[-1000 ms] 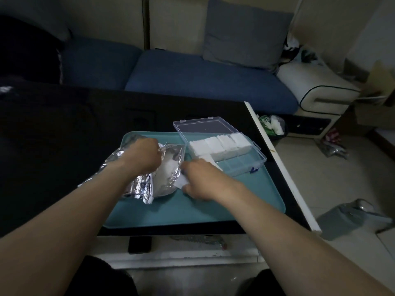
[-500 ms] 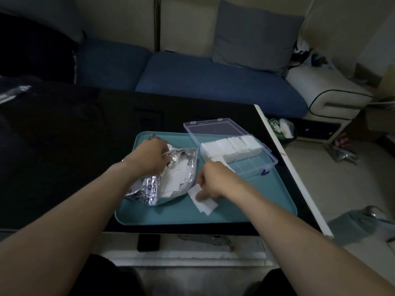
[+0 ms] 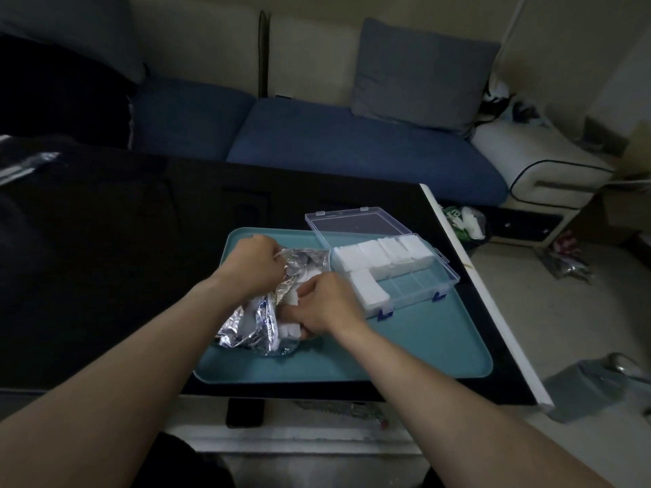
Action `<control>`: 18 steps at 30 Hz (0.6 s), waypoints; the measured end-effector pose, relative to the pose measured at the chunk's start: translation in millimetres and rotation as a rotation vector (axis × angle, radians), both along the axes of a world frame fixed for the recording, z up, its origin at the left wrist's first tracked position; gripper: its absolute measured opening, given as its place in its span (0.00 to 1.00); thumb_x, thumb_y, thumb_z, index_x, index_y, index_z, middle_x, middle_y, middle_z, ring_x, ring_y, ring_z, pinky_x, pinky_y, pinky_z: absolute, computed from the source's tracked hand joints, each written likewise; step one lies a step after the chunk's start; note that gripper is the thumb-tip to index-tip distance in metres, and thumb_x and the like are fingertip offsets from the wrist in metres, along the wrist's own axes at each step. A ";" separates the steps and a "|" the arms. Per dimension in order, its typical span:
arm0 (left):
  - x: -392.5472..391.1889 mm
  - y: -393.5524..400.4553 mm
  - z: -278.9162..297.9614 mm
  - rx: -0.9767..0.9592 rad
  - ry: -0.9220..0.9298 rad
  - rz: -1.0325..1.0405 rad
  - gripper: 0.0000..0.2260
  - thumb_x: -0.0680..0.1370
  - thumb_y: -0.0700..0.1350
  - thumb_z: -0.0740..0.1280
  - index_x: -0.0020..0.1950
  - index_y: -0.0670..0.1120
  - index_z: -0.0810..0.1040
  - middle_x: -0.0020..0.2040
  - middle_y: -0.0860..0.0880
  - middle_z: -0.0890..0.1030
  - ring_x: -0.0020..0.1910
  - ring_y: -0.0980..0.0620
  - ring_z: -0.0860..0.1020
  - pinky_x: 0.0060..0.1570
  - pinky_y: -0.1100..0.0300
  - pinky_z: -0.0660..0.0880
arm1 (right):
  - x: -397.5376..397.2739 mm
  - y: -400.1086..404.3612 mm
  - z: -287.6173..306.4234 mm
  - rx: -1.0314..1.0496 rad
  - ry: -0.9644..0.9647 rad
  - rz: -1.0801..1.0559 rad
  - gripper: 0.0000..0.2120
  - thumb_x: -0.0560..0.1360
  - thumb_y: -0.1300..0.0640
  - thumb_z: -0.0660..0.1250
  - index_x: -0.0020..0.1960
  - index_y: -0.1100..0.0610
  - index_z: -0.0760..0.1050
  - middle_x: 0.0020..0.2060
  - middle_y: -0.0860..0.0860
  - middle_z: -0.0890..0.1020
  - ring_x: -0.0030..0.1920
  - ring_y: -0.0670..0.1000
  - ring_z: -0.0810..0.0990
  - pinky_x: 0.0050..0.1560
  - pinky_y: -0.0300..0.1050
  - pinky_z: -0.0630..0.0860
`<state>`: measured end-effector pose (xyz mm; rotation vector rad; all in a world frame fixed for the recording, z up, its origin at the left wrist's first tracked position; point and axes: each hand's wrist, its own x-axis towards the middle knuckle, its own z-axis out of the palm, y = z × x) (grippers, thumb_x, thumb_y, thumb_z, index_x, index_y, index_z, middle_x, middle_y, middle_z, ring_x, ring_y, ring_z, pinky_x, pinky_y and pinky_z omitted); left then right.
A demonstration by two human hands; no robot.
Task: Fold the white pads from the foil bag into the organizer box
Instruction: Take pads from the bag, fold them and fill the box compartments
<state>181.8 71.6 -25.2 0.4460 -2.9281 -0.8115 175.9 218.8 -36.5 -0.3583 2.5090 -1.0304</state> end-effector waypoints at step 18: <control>-1.7 10.6 7.2 -0.033 -0.082 0.032 0.05 0.80 0.39 0.60 0.46 0.41 0.73 0.42 0.45 0.75 0.37 0.49 0.74 0.32 0.58 0.67 | -21.7 18.3 -9.2 -0.056 0.068 -0.042 0.25 0.70 0.48 0.79 0.62 0.58 0.77 0.55 0.51 0.81 0.56 0.50 0.79 0.52 0.38 0.71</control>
